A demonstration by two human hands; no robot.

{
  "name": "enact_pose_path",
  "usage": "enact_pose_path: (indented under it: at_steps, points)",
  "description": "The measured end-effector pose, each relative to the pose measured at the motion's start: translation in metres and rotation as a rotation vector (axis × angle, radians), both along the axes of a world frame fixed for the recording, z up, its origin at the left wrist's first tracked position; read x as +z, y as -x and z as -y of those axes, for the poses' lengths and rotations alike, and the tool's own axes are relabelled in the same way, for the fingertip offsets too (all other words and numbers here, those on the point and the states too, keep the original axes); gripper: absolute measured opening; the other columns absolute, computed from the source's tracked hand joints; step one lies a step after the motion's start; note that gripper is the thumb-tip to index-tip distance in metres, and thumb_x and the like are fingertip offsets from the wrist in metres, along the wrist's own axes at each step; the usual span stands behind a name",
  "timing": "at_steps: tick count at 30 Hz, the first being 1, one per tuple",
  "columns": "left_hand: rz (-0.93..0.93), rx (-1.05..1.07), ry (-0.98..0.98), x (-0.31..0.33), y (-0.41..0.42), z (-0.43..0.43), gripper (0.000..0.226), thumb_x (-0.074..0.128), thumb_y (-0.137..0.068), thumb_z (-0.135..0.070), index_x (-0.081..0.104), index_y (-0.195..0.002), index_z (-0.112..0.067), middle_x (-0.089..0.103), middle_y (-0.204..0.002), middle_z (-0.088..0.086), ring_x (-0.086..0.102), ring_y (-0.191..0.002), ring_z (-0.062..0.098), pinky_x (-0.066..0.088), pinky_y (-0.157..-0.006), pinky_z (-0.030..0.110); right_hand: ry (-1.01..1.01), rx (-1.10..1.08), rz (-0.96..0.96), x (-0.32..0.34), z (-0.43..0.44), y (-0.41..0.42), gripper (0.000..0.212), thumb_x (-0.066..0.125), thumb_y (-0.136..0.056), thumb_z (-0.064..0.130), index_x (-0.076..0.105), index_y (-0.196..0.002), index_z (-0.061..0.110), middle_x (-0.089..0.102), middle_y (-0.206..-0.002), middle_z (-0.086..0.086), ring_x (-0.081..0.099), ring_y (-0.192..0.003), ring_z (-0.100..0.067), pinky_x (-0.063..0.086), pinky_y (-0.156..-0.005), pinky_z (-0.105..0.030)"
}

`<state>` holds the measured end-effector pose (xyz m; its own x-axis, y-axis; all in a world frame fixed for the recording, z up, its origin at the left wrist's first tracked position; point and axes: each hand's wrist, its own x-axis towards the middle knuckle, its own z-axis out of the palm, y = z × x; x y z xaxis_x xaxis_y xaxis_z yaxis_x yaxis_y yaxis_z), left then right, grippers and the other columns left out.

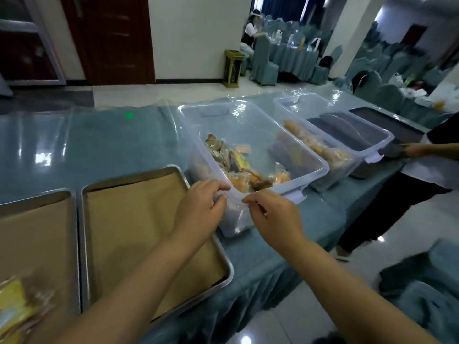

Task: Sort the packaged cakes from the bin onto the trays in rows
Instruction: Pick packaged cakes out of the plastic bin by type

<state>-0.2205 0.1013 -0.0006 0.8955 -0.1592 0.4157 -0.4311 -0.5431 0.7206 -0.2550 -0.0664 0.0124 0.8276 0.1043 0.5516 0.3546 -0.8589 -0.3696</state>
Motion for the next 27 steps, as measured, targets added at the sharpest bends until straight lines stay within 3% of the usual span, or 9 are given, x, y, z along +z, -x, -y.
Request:
enact_pose_path:
  at_steps: [5,9,12,14,18,20,23,25,27]
  points:
    - [0.005,0.038,-0.002,0.012,-0.026,0.027,0.019,0.056,-0.087,-0.014,0.068,-0.099,-0.022,0.063,-0.097,-0.013,0.051,-0.089,0.001,0.042,-0.073,0.019,-0.060,0.007,0.021,0.009,0.038,-0.037,0.021,0.064,-0.078,-0.003,0.074,-0.083,0.015,0.070,-0.080,0.003,0.061,-0.071,-0.010,0.045,-0.062,-0.020]
    - [-0.008,0.090,-0.034,0.011,-0.061,0.032,0.019,0.056,-0.088,-0.015,0.067,-0.100,-0.025,0.063,-0.096,-0.014,0.050,-0.084,-0.002,0.039,-0.067,0.012,-0.029,0.015,-0.086,0.009,0.056,-0.077,0.021,0.061,-0.082,0.002,0.074,-0.085,0.018,0.071,-0.081,0.006,0.062,-0.072,-0.012,0.048,-0.064,-0.026]
    - [-0.002,0.127,0.003,0.010,-0.093,0.034,0.018,0.057,-0.088,-0.015,0.067,-0.099,-0.024,0.064,-0.097,-0.011,0.055,-0.085,0.003,0.048,-0.071,0.026,0.030,0.060,-0.228,0.008,0.068,-0.112,0.021,0.058,-0.085,0.008,0.074,-0.089,0.021,0.071,-0.086,0.008,0.062,-0.076,-0.013,0.046,-0.066,-0.026]
    - [0.000,0.148,0.005,0.008,-0.116,0.035,0.017,0.056,-0.089,-0.015,0.066,-0.099,-0.024,0.064,-0.097,-0.011,0.056,-0.089,0.007,0.049,-0.072,0.028,0.106,0.112,-0.314,0.007,0.073,-0.140,0.020,0.056,-0.087,0.011,0.073,-0.092,0.022,0.071,-0.090,0.007,0.062,-0.079,-0.015,0.048,-0.066,-0.028]
    - [-0.005,0.165,-0.094,0.003,-0.154,0.034,0.019,0.055,-0.089,-0.018,0.066,-0.102,-0.028,0.059,-0.094,-0.017,0.051,-0.087,0.002,0.035,-0.066,0.011,0.496,0.232,-0.554,-0.001,0.075,-0.199,0.022,0.052,-0.091,0.023,0.065,-0.108,0.030,0.067,-0.106,0.006,0.061,-0.089,-0.016,0.051,-0.075,-0.033]
    - [-0.001,0.134,-0.168,0.002,-0.167,0.033,0.019,0.057,-0.088,-0.018,0.066,-0.101,-0.028,0.054,-0.090,-0.020,0.048,-0.082,0.000,0.030,-0.063,0.010,0.646,0.340,-0.586,-0.008,0.071,-0.222,0.034,0.055,-0.088,0.020,0.058,-0.121,0.030,0.061,-0.116,0.003,0.059,-0.098,-0.019,0.051,-0.078,-0.035]
    - [-0.002,0.090,-0.281,-0.002,-0.183,0.031,0.018,0.057,-0.087,-0.020,0.065,-0.100,-0.030,0.058,-0.092,-0.019,0.046,-0.083,0.001,0.029,-0.063,0.013,0.866,0.545,-0.458,-0.025,0.069,-0.244,0.072,0.068,-0.079,0.022,0.032,-0.141,0.027,0.043,-0.136,-0.002,0.051,-0.111,-0.024,0.050,-0.085,-0.035]
    - [-0.035,0.081,-0.283,-0.005,-0.189,0.031,0.018,0.055,-0.088,-0.023,0.065,-0.101,-0.032,0.062,-0.096,-0.017,0.049,-0.087,0.004,0.034,-0.066,0.019,0.959,0.672,-0.375,-0.036,0.068,-0.255,0.095,0.073,-0.074,0.027,0.012,-0.147,0.028,0.028,-0.149,-0.006,0.040,-0.124,-0.026,0.043,-0.096,-0.039]
    - [-0.037,0.078,-0.264,-0.008,-0.192,0.031,0.018,0.055,-0.088,-0.021,0.066,-0.100,-0.031,0.063,-0.095,-0.017,0.051,-0.087,0.004,0.034,-0.070,0.020,1.000,0.766,-0.317,-0.044,0.065,-0.263,0.107,0.077,-0.068,0.024,0.006,-0.149,0.027,0.021,-0.153,-0.008,0.031,-0.132,-0.028,0.035,-0.104,-0.044]
